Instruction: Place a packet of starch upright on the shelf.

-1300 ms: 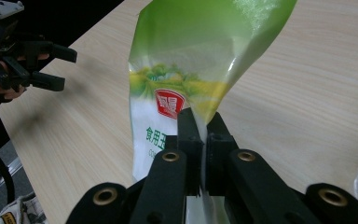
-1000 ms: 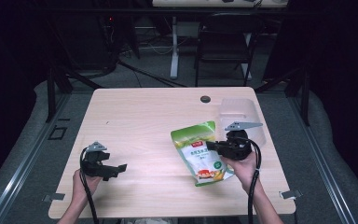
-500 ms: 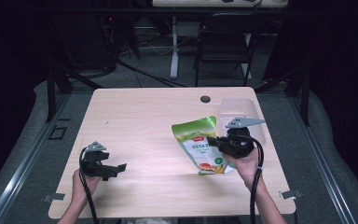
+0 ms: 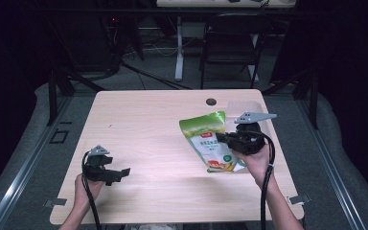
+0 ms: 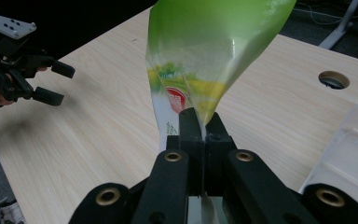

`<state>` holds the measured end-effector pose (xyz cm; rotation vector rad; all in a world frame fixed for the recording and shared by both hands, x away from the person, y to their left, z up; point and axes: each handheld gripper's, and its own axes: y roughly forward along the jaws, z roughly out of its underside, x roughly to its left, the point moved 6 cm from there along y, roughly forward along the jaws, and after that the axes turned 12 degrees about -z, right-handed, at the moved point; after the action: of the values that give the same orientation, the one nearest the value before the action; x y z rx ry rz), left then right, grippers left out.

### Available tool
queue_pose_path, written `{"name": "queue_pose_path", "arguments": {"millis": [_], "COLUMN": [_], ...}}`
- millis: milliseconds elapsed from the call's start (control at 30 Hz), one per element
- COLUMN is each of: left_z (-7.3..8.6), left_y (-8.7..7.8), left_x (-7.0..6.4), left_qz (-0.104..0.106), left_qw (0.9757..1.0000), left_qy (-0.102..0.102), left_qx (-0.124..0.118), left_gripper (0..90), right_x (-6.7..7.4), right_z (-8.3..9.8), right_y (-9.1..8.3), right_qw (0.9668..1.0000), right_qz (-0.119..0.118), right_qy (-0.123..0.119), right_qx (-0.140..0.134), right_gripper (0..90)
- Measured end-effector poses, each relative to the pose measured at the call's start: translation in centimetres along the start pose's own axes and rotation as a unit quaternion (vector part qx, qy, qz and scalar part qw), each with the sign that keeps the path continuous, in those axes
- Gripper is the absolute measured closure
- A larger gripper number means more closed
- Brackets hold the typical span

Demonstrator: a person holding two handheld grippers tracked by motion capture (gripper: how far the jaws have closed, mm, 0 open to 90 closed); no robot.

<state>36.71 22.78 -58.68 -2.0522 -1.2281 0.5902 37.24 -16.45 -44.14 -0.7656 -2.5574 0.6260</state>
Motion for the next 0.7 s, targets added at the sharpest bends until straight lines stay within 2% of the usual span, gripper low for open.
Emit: {"name": "queue_pose_path", "arguments": {"millis": [333, 700], "left_z": [0.0, 0.0], "left_y": [0.1, 0.1], "left_x": [0.0, -0.1], "left_qz": [-0.001, 0.001], "left_qw": [1.0000, 1.0000], "left_qy": [0.000, 0.001], "left_qx": [0.001, 0.002], "left_gripper": [4.1, 4.0], "right_x": [-1.0, -2.5], "right_z": [-1.4, -3.0], "right_y": [-0.6, -1.1], "right_qw": [0.9999, 0.9996], "right_qz": [0.009, 0.026], "right_qy": [-0.007, -0.005], "right_qx": [0.000, -0.013], "right_gripper": [89.6, 89.7]}}
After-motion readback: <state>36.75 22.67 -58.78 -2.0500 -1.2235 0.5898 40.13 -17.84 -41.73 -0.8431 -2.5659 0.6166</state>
